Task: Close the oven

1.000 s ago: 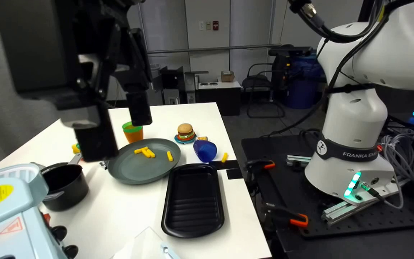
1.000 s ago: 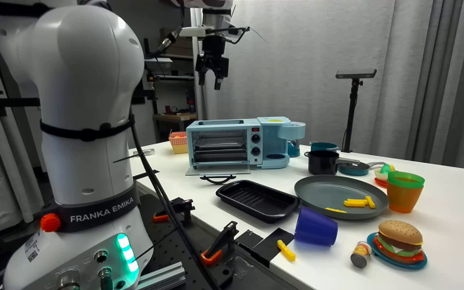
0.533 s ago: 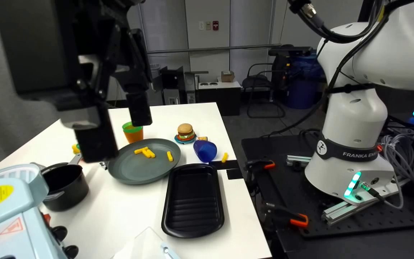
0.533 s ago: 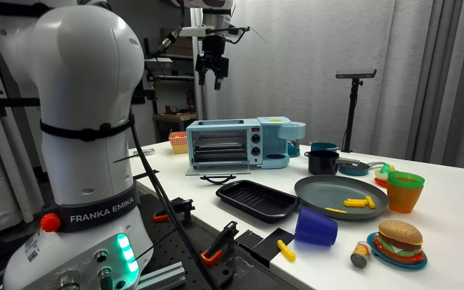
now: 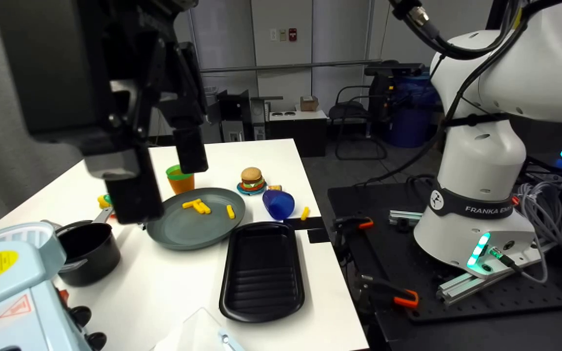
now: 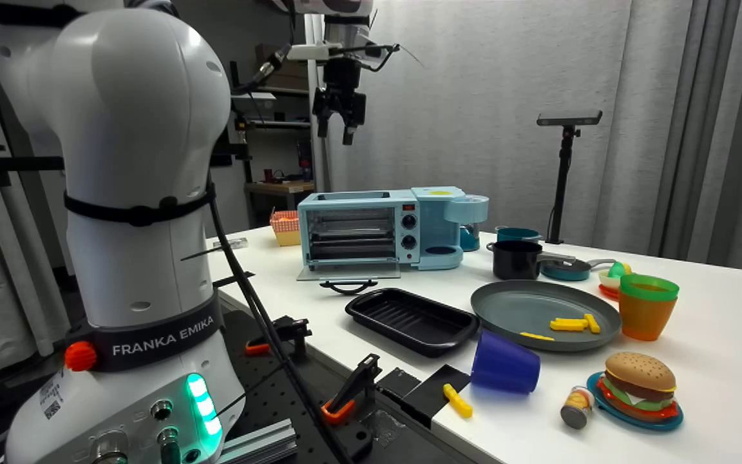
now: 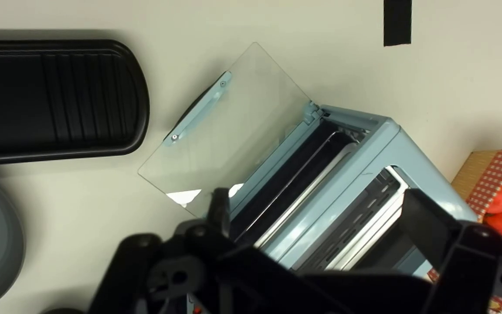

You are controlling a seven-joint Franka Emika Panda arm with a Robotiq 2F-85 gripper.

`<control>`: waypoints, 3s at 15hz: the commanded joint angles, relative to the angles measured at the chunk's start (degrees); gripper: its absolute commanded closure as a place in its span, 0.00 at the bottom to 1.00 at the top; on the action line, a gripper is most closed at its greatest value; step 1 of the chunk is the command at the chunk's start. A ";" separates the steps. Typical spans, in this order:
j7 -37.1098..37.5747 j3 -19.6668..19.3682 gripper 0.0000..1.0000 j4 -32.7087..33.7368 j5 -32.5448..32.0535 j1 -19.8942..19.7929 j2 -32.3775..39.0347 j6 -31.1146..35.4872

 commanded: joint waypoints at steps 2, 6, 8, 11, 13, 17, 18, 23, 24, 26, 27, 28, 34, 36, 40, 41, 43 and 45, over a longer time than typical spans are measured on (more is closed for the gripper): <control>0.13 0.08 0.00 -0.48 -0.26 -0.20 -0.28 0.23; 0.04 -0.11 0.34 -1.17 -0.37 -0.40 -0.54 0.44; 0.10 -0.21 0.51 -1.75 -0.69 -0.62 -0.77 0.77; 0.23 -0.55 0.75 -3.08 -0.85 -1.03 -1.19 1.35; 0.27 -0.89 0.88 -4.28 -1.05 -1.42 -1.63 2.22; -0.45 -2.23 1.00 -6.58 -0.34 -2.24 -1.98 4.43; -0.70 -2.69 1.00 -7.21 0.03 -2.52 -1.95 5.26; -0.78 -5.06 1.00 -9.96 0.97 -4.13 -1.58 8.98; -0.78 -5.65 1.00 -10.52 1.67 -4.46 -1.34 9.74; -0.65 -6.61 1.00 -11.48 2.27 -5.09 -0.71 11.31; -0.80 -7.13 1.00 -11.79 2.67 -5.35 -0.21 11.87; -0.68 -7.53 1.00 -12.11 2.69 -5.69 0.32 12.41; -1.20 -10.11 1.00 -12.06 6.18 -7.13 5.16 14.27; -1.54 -10.80 1.00 -11.47 8.26 -7.46 7.15 14.56; -2.47 -12.05 1.00 -10.05 12.55 -8.41 10.57 14.63; -2.85 -12.37 1.00 -9.62 14.03 -8.69 11.44 14.54; -3.57 -12.86 1.00 -8.90 16.54 -9.32 12.97 14.58; -4.16 -13.28 1.00 -8.26 18.68 -10.05 14.39 14.72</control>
